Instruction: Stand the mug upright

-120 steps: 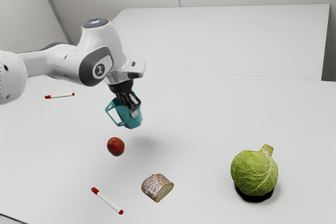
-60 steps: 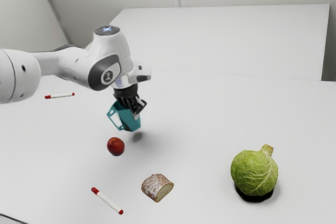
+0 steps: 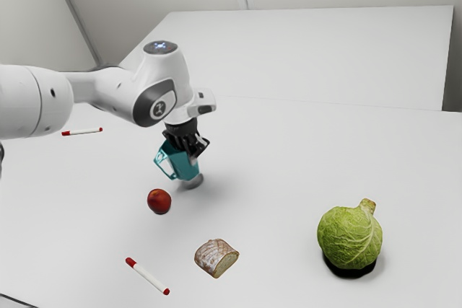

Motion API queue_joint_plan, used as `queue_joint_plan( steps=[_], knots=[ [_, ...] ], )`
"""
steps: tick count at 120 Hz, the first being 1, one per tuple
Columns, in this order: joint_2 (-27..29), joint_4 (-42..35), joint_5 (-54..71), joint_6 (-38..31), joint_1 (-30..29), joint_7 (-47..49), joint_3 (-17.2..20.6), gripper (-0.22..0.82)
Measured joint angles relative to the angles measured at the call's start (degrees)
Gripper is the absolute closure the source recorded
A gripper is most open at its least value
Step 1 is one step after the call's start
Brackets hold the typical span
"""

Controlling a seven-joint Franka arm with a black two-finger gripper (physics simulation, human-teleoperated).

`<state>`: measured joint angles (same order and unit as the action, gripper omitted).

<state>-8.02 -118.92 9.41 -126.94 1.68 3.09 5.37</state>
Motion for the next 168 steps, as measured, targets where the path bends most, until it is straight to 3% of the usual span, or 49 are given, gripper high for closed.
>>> queue_joint_plan(
  steps=[94, 140, 168],
  knots=[
    [-3.04, -0.19, 0.08, -1.99, -0.1, 4.45, 0.08, 0.78],
    [0.61, -0.39, -0.94, -1.71, -0.08, 4.67, 0.18, 0.26],
    [4.84, -0.11, -1.3, -0.15, 0.55, 4.56, 0.46, 0.1]
  ],
)
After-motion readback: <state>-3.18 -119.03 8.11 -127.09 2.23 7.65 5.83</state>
